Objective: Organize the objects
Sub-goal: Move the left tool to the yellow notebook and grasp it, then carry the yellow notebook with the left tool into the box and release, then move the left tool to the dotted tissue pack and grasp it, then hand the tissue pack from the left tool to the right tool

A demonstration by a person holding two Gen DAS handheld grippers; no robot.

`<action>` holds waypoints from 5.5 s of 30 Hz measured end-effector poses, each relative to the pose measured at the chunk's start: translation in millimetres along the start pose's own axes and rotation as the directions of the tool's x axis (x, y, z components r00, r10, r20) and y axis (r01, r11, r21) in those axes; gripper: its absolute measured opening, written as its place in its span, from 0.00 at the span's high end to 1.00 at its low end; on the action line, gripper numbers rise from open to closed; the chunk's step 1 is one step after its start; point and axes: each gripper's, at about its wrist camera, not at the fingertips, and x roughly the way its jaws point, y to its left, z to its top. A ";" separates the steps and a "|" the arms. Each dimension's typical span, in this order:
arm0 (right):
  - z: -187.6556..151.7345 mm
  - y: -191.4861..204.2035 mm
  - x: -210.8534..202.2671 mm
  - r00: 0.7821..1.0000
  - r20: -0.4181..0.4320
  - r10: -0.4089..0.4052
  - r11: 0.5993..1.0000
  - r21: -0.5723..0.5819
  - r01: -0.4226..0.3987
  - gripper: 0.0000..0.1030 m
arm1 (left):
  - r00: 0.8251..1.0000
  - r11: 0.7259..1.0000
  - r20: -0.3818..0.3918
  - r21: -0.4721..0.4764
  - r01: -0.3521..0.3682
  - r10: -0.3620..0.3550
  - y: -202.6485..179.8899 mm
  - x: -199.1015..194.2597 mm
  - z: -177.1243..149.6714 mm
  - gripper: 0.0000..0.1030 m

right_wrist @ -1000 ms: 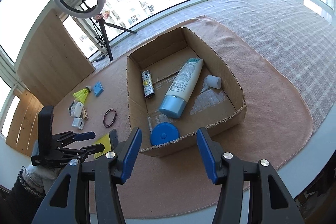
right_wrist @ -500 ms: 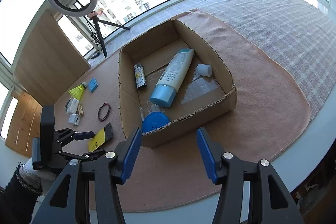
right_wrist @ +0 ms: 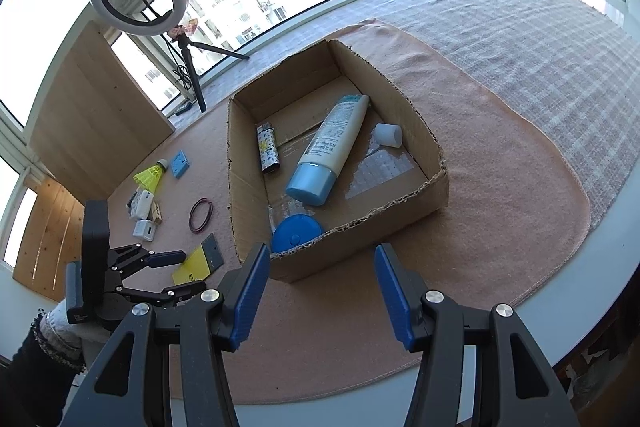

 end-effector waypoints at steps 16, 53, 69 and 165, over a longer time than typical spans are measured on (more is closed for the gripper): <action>0.4 -8.5 -9.4 1.000 0.018 -0.022 1.000 0.007 0.022 0.51 | 0.985 0.989 0.173 -0.148 0.029 -0.003 13.9 -47.6 46.4 0.43; 2.6 24.3 -2.7 0.976 0.043 -0.213 0.969 -0.115 0.216 0.30 | 0.959 0.988 0.283 -0.155 0.023 0.022 -10.2 -42.1 145.6 0.31; 6.7 111.9 26.6 0.999 0.050 -0.009 0.976 -0.217 0.020 0.30 | 0.922 0.946 0.320 -0.303 -0.117 0.216 56.1 -122.2 36.5 0.31; -30.4 289.4 143.4 0.907 -0.358 0.224 0.883 -0.320 -0.344 0.31 | 0.964 0.776 0.142 -0.625 -0.088 0.224 234.1 -106.4 -215.0 0.28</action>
